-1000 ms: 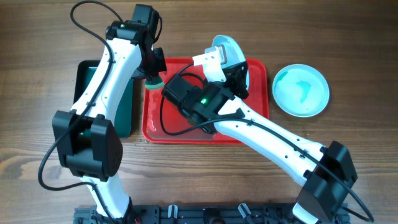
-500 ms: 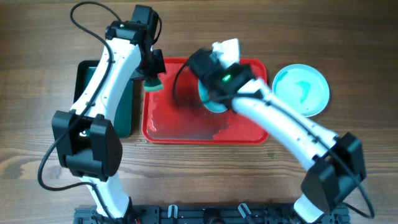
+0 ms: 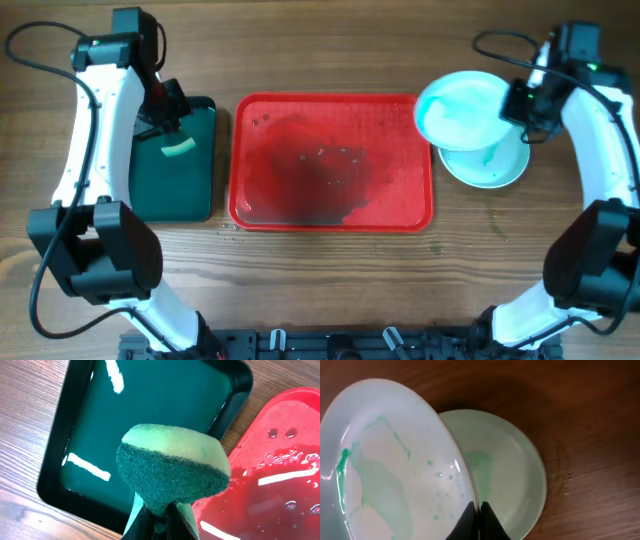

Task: Clean dirty plates on tray and stack at the side

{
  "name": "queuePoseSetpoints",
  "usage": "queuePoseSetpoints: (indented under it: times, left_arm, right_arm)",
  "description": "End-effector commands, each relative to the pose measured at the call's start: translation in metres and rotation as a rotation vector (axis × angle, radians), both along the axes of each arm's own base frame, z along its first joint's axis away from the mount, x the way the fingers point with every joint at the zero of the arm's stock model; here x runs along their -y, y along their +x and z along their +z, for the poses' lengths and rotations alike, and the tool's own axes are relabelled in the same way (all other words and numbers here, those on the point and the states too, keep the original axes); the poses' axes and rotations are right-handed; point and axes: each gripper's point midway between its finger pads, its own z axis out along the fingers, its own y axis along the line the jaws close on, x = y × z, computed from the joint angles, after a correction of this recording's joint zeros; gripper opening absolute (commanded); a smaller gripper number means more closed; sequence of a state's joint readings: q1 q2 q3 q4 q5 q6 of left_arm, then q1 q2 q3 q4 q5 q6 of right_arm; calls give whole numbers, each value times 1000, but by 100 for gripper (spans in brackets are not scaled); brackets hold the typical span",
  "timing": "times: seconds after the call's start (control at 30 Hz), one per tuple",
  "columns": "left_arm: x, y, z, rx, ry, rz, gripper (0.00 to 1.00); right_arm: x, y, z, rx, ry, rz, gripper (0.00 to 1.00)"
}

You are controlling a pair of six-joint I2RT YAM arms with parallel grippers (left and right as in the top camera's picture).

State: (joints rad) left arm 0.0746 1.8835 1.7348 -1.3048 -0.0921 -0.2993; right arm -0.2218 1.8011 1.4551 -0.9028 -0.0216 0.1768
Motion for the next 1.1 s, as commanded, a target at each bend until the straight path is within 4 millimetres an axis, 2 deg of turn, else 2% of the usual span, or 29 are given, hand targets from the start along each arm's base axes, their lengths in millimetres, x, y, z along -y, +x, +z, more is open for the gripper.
queuePoseSetpoints:
  times: [0.0, 0.1, 0.2, 0.23, 0.27, 0.3, 0.37, 0.4, 0.5, 0.53, 0.57, 0.63, 0.73, 0.8, 0.83, 0.9, 0.93, 0.97, 1.0, 1.07]
  left_arm:
    - [-7, 3, 12, 36, 22, -45, 4]
    - [-7, 3, 12, 37, 22, -45, 4]
    - [-7, 3, 12, 36, 22, -45, 4]
    - [-7, 3, 12, 36, 22, -45, 4]
    - [-7, 3, 12, 36, 22, -45, 4]
    - [-7, 3, 12, 36, 22, -45, 4]
    - [-7, 3, 12, 35, 24, -57, 4]
    - [-8, 3, 12, 29, 32, -99, 4]
    - [-14, 5, 9, 15, 77, -227, 4]
    - [-16, 8, 2, 20, 83, -257, 4]
    - [-18, 10, -5, 21, 85, -260, 4]
    - [-22, 11, -28, 11, 87, -274, 4]
    - [-32, 9, -80, -8, 82, -249, 4]
    - [-36, 6, -106, -5, 82, -237, 4]
    - [-37, 4, -114, -6, 82, -235, 8]
    - [-36, -2, -124, -19, 79, -236, 43]
    - [-36, -2, -124, -18, 79, -235, 64]
    - [-37, 1, -121, -9, 87, -234, 76]
    - [-41, 1, -114, -16, 109, -231, 79]
    - [-47, 7, -75, 8, 146, -216, 80]
  right_arm:
    - [26, -23, -24, -25, 1, -59, 4]
    - [44, -37, -50, -28, 5, -122, 4]
    - [48, -40, -57, -29, 1, -152, 5]
    - [47, -40, -57, -29, 3, -151, 36]
    - [39, -37, -56, -14, 44, -132, 78]
    - [33, -34, -54, -2, 81, -119, 85]
    - [11, -26, -43, 29, 191, -53, 91]
    - [-3, -19, -30, 48, 240, 2, 92]
    - [-32, -4, 3, 82, 240, 100, 94]
    - [-51, 1, 13, 105, 229, 162, 99]
    - [-64, 4, 17, 116, 225, 201, 100]
    - [-92, 5, 17, 110, 225, 270, 100]
    - [-124, 2, 15, 88, 190, 350, 100]
    - [-133, 0, 14, 83, 192, 374, 100]
    - [-135, 0, 14, 82, 192, 379, 100]
    - [-138, 0, 14, 83, 193, 386, 100]
    - [-138, 0, 14, 83, 193, 386, 100]
    - [-138, 0, 15, 84, 193, 385, 100]
    - [-138, -1, 15, 81, 194, 385, 100]
    - [-138, -3, 18, 73, 195, 385, 100]
